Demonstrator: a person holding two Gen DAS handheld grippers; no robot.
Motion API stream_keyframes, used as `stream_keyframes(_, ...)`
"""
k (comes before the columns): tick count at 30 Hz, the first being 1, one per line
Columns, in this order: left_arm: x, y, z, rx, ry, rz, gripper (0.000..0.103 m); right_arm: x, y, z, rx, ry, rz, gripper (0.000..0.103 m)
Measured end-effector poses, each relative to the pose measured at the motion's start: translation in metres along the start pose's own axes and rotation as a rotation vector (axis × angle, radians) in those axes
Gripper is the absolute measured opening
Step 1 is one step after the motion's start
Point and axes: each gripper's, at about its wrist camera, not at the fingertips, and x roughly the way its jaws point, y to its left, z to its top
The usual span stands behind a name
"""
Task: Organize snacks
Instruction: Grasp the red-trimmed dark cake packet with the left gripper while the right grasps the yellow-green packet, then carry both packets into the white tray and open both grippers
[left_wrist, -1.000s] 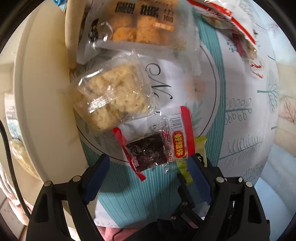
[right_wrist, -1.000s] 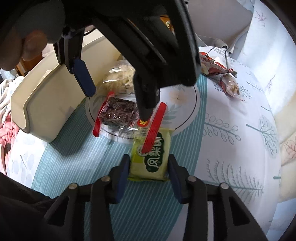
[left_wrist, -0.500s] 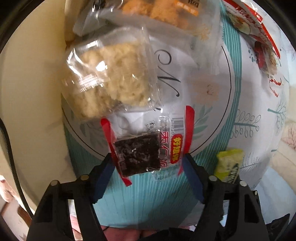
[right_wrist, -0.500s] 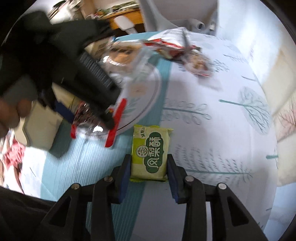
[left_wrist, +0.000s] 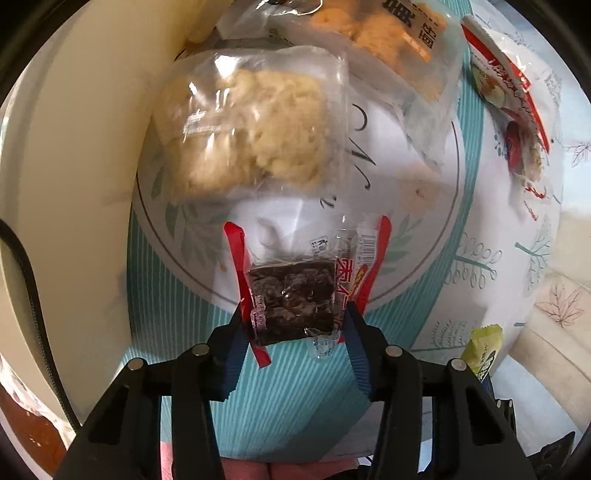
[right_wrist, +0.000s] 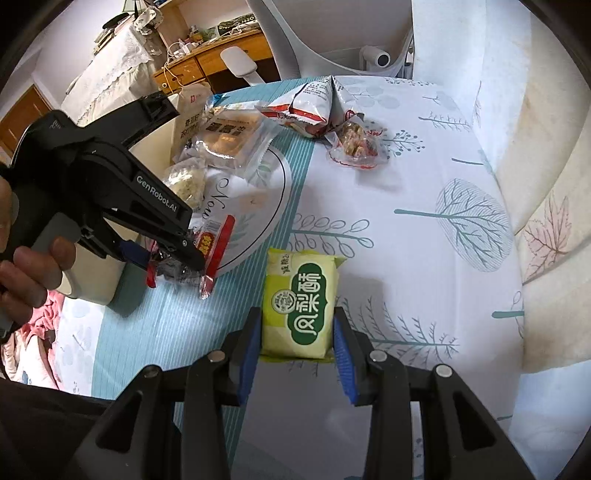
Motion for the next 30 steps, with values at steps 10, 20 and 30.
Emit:
stream_keyframes(10, -0.022, 0.016, -0.063, 0.001, -0.059, -0.093, 0.046, -0.012, 0.005, 0.004, -0.018, 0.006, 0.042, 0.037)
stream_keyframes(20, -0.098, 0.053, -0.105, 0.07, -0.281, -0.293, 0.046, -0.029, 0.031, 0.009, -0.006, 0.006, 0.14, 0.037)
stream_keyframes(30, -0.154, 0.06, -0.113, 0.213, -0.478, -0.366, 0.046, -0.045, 0.081, 0.015, 0.009, -0.037, 0.176, 0.037)
